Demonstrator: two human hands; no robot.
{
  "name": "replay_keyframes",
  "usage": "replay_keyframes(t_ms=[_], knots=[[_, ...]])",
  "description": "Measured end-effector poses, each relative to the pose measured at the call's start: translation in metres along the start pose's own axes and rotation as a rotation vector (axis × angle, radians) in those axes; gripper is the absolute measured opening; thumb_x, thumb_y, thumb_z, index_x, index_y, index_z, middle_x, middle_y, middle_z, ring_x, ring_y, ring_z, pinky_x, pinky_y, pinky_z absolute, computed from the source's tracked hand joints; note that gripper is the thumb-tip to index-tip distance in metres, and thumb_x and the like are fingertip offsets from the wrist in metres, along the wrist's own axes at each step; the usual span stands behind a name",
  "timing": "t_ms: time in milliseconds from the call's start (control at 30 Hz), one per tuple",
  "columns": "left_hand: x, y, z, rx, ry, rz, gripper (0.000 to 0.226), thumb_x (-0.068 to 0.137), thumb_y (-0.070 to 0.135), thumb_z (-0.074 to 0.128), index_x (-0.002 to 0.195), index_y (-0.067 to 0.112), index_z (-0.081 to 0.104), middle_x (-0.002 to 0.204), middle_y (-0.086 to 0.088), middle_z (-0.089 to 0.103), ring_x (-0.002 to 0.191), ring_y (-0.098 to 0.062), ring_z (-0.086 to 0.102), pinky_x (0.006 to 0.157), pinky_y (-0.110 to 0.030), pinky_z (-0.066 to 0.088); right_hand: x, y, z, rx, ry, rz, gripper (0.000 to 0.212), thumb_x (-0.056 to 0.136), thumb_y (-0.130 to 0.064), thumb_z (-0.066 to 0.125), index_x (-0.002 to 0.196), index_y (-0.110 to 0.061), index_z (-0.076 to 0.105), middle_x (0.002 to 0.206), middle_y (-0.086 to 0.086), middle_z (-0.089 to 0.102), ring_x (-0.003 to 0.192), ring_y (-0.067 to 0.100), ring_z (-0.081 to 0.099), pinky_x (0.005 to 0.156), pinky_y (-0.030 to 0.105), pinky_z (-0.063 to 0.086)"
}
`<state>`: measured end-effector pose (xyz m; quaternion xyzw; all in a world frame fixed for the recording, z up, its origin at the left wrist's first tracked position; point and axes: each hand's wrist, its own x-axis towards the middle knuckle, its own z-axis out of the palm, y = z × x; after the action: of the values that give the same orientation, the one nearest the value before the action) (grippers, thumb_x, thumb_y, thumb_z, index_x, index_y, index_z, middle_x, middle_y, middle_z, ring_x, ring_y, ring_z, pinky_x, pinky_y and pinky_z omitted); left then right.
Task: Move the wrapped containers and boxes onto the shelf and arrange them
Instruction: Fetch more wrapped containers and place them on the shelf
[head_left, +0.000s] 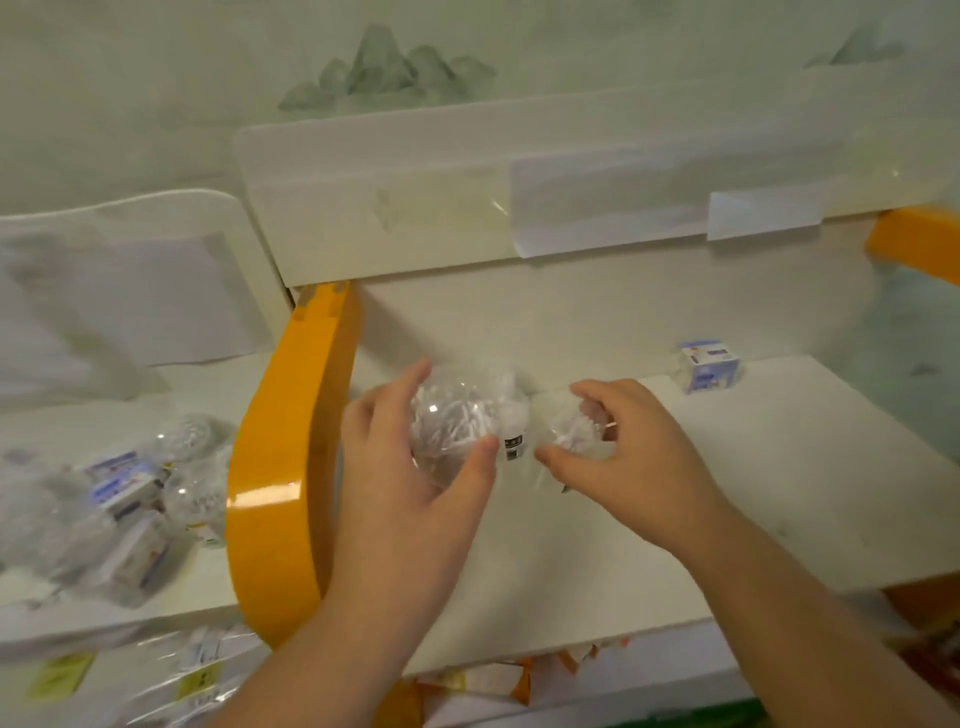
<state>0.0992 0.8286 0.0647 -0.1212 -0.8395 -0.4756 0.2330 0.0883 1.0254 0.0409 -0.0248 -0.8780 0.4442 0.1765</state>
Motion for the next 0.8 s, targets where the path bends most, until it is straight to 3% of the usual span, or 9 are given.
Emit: replay_keyframes(t_ms=[67, 133, 200, 367, 533, 633, 800], knots=[[-0.009, -0.006, 0.013, 0.031, 0.019, -0.03, 0.068, 0.08, 0.042, 0.073, 0.137, 0.047, 0.036, 0.128, 0.016, 0.035, 0.111, 0.024, 0.032, 0.083, 0.008, 0.026, 0.018, 0.006, 0.018, -0.019, -0.108, -0.03, 0.066, 0.066, -0.04, 0.084, 0.126, -0.027, 0.058, 0.106, -0.017, 0.051, 0.097, -0.003, 0.056, 0.087, 0.019, 0.05], [-0.015, -0.014, 0.02, 0.037, 0.031, -0.042, 0.069, 0.081, 0.041, 0.072, 0.133, 0.053, 0.03, 0.129, 0.015, 0.033, 0.115, 0.012, 0.038, 0.088, 0.0, 0.033, 0.039, 0.005, 0.034, -0.007, -0.201, -0.067, 0.076, 0.066, -0.041, 0.083, 0.135, -0.027, 0.054, 0.115, -0.015, 0.051, 0.102, 0.002, 0.058, 0.09, 0.031, 0.054], [-0.016, -0.023, 0.025, 0.033, 0.044, -0.072, 0.07, 0.082, 0.039, 0.072, 0.135, 0.052, 0.03, 0.13, 0.016, 0.032, 0.117, 0.002, 0.042, 0.092, -0.007, 0.037, 0.06, 0.001, 0.047, -0.021, -0.269, -0.146, 0.079, 0.068, -0.041, 0.082, 0.139, -0.028, 0.05, 0.122, -0.01, 0.051, 0.108, 0.006, 0.057, 0.097, 0.033, 0.05], [-0.013, -0.04, 0.03, -0.036, 0.057, -0.104, 0.069, 0.081, 0.028, 0.075, 0.135, 0.045, 0.036, 0.119, 0.025, 0.035, 0.115, 0.015, 0.039, 0.087, 0.005, 0.029, 0.098, -0.009, 0.074, -0.304, -0.44, -0.322, 0.068, 0.071, -0.05, 0.071, 0.132, -0.029, 0.052, 0.126, -0.005, 0.052, 0.112, 0.015, 0.057, 0.097, 0.035, 0.048], [-0.002, -0.046, 0.034, -0.06, 0.056, -0.112, 0.068, 0.081, 0.029, 0.076, 0.131, 0.051, 0.034, 0.121, 0.038, 0.033, 0.115, 0.014, 0.043, 0.085, 0.003, 0.035, 0.12, 0.004, 0.104, -0.575, -0.455, -0.41, 0.045, 0.076, -0.051, 0.056, 0.115, -0.029, 0.06, 0.115, -0.002, 0.059, 0.107, 0.022, 0.059, 0.09, 0.04, 0.052], [0.006, -0.047, 0.039, -0.025, 0.081, -0.125, 0.067, 0.078, 0.035, 0.076, 0.134, 0.047, 0.04, 0.121, 0.033, 0.035, 0.114, 0.008, 0.046, 0.09, -0.005, 0.041, 0.124, 0.019, 0.111, -0.632, -0.425, -0.487, 0.033, 0.077, -0.048, 0.061, 0.105, -0.031, 0.059, 0.109, -0.007, 0.058, 0.104, 0.019, 0.058, 0.082, 0.035, 0.053], [0.01, -0.039, 0.055, 0.012, 0.098, -0.152, 0.069, 0.077, 0.041, 0.078, 0.136, 0.044, 0.042, 0.125, 0.024, 0.036, 0.114, 0.001, 0.05, 0.093, -0.021, 0.048, 0.122, 0.037, 0.107, -0.574, -0.383, -0.62, 0.04, 0.077, -0.031, 0.071, 0.115, -0.024, 0.061, 0.117, -0.001, 0.055, 0.108, 0.023, 0.053, 0.082, 0.033, 0.047]])
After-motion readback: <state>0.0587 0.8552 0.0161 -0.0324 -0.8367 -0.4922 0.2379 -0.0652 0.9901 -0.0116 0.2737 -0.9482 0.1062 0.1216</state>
